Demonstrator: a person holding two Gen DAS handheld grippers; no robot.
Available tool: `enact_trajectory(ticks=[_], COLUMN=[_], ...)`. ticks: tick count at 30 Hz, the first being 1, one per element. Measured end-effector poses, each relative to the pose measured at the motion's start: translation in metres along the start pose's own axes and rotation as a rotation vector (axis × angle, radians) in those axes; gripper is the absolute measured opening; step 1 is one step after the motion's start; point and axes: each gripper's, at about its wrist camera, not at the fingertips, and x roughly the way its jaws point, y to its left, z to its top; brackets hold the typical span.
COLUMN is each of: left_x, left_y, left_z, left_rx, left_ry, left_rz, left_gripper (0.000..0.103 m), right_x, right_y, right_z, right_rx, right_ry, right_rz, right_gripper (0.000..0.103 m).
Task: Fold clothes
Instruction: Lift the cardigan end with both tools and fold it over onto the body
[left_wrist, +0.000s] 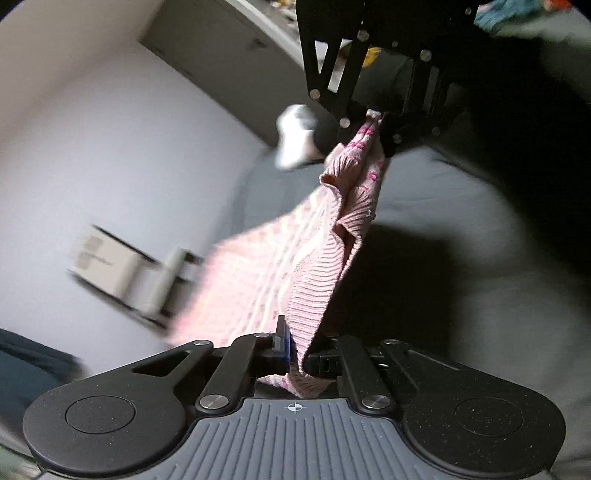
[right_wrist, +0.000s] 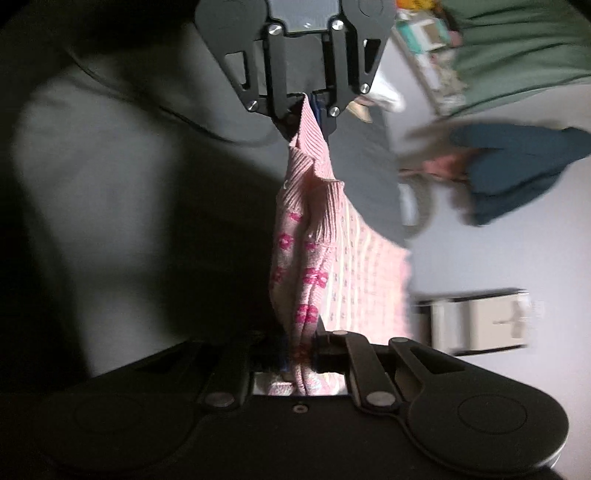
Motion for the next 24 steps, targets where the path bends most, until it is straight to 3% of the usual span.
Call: enact_trajectory(ticks=[2,5,8,12,17,24], left_x=[-0.005,0.005,0.017,0.04,0.104,0.207], left_y=[-0.005,-0.003,0.014,0.069,0.126,0.165], left_z=[-0.004,-0.011,-0.011,-0.001,0.008,-0.011], left_rx=[-0.025,-0.025,-0.031,-0.083,-0.105,-0.24], left_ry=[0.023,0.049,0.056,0.053,0.09,0.214], left_rz=[-0.084,-0.13,-0.11,-0.075,-0.046,-0.105], left_gripper=[0.005,0.005,0.006,0.006,0.006,0.006], right_x=[-0.006,-0.002,0.007,0.023,0.061,0.151], right_y=[0.009,0.011,-0.009,-0.066,-0.128,-0.178], right_z=[0.003,0.005,0.004,-0.004,-0.014,-0.037], right_rx=[0.002,0.033,0.069,0.159,0.212,0.274], right_ry=[0.002,0.005,0.008,0.018,0.049,0.081], right_rz=[0.084,0.181,0.179,0.172,0.166,0.255], right_gripper=[0.011,0.011,0.012,0.012,0.012,0.014])
